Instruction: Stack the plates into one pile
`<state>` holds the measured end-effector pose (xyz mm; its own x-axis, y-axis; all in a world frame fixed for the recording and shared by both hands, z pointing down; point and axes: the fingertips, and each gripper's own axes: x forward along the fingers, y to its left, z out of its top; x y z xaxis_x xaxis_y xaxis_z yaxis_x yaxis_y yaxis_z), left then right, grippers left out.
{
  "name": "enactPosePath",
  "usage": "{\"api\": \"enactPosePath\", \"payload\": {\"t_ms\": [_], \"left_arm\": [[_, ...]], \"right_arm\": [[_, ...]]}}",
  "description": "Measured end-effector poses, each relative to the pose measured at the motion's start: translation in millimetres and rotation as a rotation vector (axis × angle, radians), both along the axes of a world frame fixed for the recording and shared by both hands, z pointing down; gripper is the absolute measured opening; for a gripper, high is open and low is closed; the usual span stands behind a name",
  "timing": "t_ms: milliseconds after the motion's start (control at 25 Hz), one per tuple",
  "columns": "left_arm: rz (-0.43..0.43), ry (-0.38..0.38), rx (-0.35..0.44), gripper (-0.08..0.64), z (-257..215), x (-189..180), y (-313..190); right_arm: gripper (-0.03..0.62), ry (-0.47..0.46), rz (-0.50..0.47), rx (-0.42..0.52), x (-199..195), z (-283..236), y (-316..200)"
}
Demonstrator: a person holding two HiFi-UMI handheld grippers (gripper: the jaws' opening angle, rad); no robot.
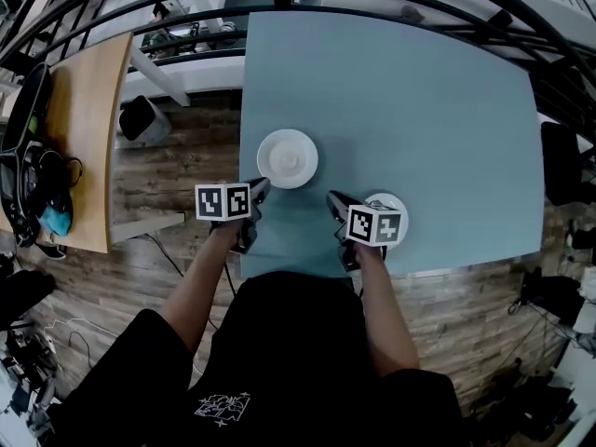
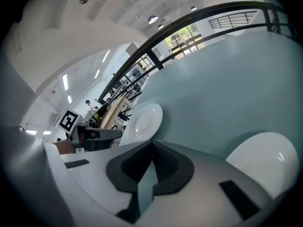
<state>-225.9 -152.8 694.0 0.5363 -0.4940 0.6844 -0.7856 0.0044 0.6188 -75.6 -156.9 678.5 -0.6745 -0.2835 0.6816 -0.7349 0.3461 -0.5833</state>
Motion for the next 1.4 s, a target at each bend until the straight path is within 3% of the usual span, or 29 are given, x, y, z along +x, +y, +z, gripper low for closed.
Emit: {"api": "enactPosePath", "payload": {"t_ms": [400, 600, 720, 1040, 1160, 1400], "left_arm": [[-0.031, 0.039, -0.036, 0.015, 12.8, -10.4, -1.5], [-0.057, 0.076, -0.058, 0.017, 23.1, -13.5, -1.5], [-0.082, 0.110, -0.070, 0.027, 23.8, -17.5, -4.2], [-0.106, 0.178, -0.108, 0.078, 30.0, -23.4, -11.9], [-0.126, 0.209, -0.114, 0.083, 30.4, -26.0, -14.2], [-0.159, 0.274, -0.125, 0.084, 30.3, -30.5, -25.3]], "right_arm": [[0.008, -0.018, 0.029, -0.080, -11.8, 20.4, -7.4], [0.014, -0.081, 0.035, -0.125, -30.2, 26.8, -10.0], [0.084, -0.087, 0.041, -0.156, -37.7, 33.7, -13.1], [0.114, -0.139, 0.098, -0.206, -48.5, 39.0, -27.7], [0.162, -0.185, 0.128, -0.243, -52.4, 38.8, -29.3], [0.169, -0.286, 0.235, -0.318, -51.6, 41.7, -38.2]]}}
